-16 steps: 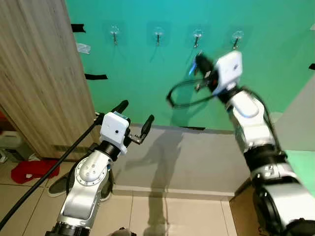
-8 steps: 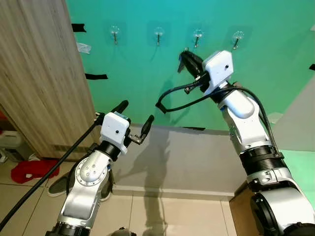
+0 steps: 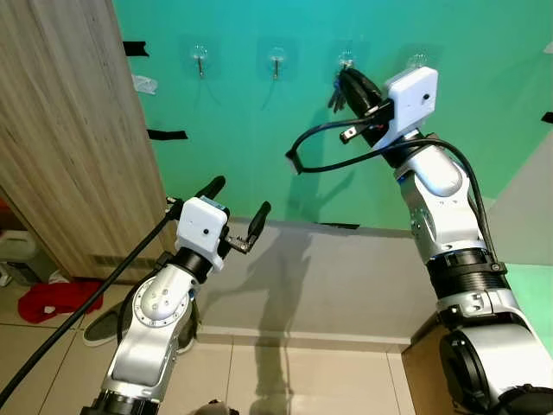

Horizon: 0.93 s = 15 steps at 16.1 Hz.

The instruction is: Hang keys on a hook

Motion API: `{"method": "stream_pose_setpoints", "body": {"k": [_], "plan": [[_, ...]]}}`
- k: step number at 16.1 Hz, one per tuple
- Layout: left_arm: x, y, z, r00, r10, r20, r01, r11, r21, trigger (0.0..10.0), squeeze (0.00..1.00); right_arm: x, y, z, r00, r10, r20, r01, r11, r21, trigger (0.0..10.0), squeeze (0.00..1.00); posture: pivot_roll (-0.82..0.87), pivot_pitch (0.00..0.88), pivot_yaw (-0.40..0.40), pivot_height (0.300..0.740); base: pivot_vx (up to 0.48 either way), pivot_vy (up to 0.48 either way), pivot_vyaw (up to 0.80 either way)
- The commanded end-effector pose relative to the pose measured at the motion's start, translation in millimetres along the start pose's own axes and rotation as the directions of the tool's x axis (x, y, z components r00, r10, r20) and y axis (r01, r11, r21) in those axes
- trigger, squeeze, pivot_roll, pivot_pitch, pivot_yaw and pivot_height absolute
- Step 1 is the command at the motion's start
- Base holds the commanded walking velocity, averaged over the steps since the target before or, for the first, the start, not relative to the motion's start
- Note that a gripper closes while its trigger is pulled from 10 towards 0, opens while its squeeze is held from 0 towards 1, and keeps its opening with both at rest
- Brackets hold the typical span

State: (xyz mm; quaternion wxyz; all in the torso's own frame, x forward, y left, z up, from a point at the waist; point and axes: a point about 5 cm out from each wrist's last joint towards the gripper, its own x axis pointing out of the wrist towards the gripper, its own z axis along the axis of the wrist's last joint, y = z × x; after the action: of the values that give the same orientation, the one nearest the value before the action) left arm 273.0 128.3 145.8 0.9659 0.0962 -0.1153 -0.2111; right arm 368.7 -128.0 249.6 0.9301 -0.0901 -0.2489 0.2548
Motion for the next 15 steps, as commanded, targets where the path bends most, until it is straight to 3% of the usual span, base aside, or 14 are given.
{"method": "stream_pose_setpoints", "body": {"k": [1,5,12,15], "plan": [[0.4,-2.1,-3.2,1.0,-0.009,-0.019,0.009,1.0,0.004,10.0,0.0,1.7,-7.4,2.4,0.999,-0.033,0.003,0.033,0.999,0.024,0.0,0.0,0.13,0.003,-0.042,0.74,0.0,0.0,0.0],[0.5,-1.7,-4.1,1.0,-0.007,-0.025,0.008,1.0,0.005,10.0,0.0,-0.6,-7.7,-11.8,0.998,-0.03,-0.063,0.038,0.991,0.13,0.0,0.0,0.13,0.001,-0.043,0.74,0.0,0.0,0.0],[0.3,-0.9,-5.2,1.0,-0.009,-0.03,0.009,1.0,0.007,10.0,0.0,-6.4,-4.9,-24.0,0.993,0.002,-0.116,0.018,0.984,0.178,0.0,0.0,0.13,0.0,-0.043,0.74,0.0,0.0,0.0],[1.2,-0.6,-4.8,1.0,-0.011,-0.029,0.011,1.0,0.01,10.0,0.0,-6.0,-4.7,-20.6,0.995,0.007,-0.101,0.009,0.988,0.152,0.0,0.0,0.13,0.0,-0.041,0.74,0.0,0.0,0.0]]}}
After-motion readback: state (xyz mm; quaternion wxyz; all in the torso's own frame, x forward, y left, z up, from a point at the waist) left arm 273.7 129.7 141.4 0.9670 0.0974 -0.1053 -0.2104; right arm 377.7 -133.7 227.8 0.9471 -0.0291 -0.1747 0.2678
